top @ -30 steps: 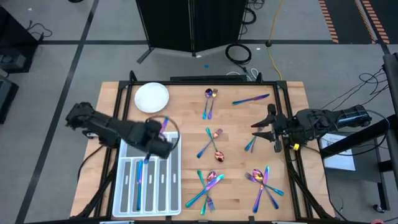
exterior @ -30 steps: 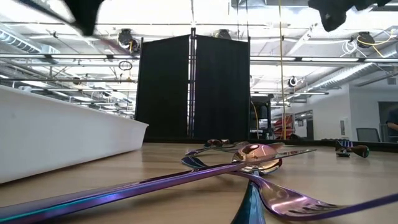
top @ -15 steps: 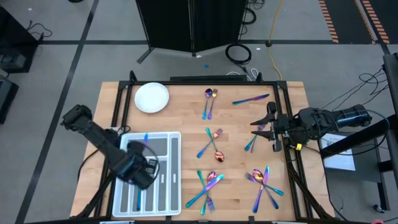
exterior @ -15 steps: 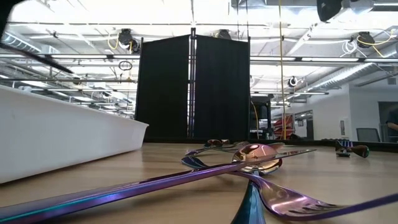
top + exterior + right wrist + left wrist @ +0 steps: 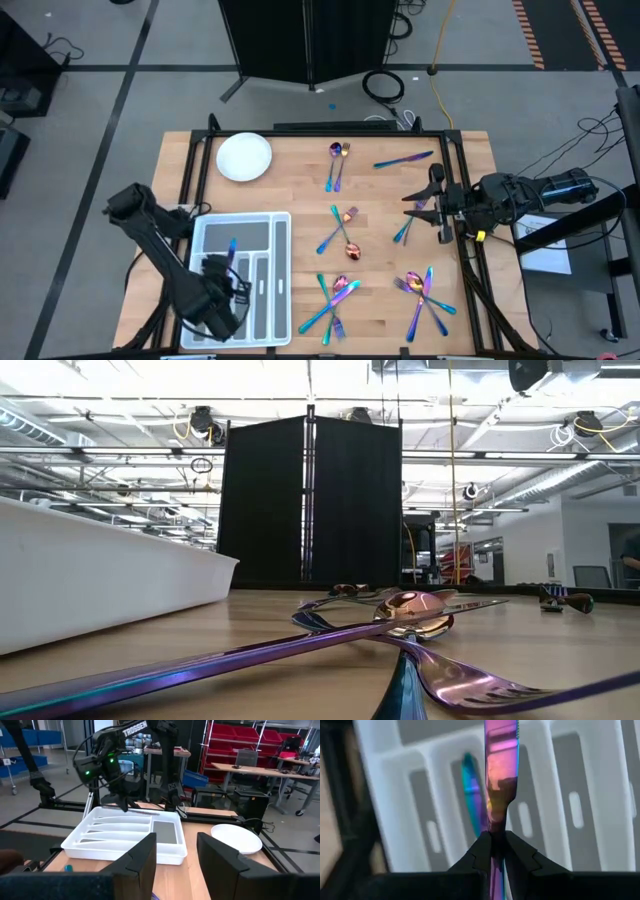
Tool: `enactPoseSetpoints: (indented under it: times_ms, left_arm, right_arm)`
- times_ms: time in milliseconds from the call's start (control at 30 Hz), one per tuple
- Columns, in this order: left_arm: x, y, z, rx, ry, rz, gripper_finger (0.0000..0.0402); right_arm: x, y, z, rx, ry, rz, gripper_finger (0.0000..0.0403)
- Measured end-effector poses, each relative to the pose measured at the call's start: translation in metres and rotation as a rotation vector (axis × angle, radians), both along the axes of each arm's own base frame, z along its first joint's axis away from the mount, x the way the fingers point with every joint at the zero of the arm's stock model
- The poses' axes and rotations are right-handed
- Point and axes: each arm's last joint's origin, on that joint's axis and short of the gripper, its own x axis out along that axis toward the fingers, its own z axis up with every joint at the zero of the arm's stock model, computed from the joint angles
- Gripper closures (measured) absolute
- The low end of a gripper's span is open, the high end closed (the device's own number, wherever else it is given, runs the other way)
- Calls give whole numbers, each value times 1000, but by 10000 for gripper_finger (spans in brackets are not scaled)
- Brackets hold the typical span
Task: Sort silverware
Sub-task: Put the iridescent blue knife in the silverware tray
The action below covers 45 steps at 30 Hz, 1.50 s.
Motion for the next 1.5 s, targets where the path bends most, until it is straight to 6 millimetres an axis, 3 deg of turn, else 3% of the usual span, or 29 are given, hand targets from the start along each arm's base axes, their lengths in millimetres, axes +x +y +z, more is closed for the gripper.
enactPoseSetpoints:
  times_ms: [200,433,700,1167,1500]
  left_arm:
    - [3,-15,-19,-37,50,-2,368]
    - [-2,-26,-28,-47,73,-11,368]
    - [-5,-24,-39,37,172,5,368]
    - [5,-28,-61,19,249,60,368]
    - [6,-28,-63,16,252,84,368]
  right_arm:
    - [0,0,0,26,4,-1,273]
    - [5,1,-3,29,26,-2,273]
    - [12,3,-7,26,62,-2,273]
    - [16,4,-9,61,82,-4,273]
    - [15,4,-9,61,81,-3,273]
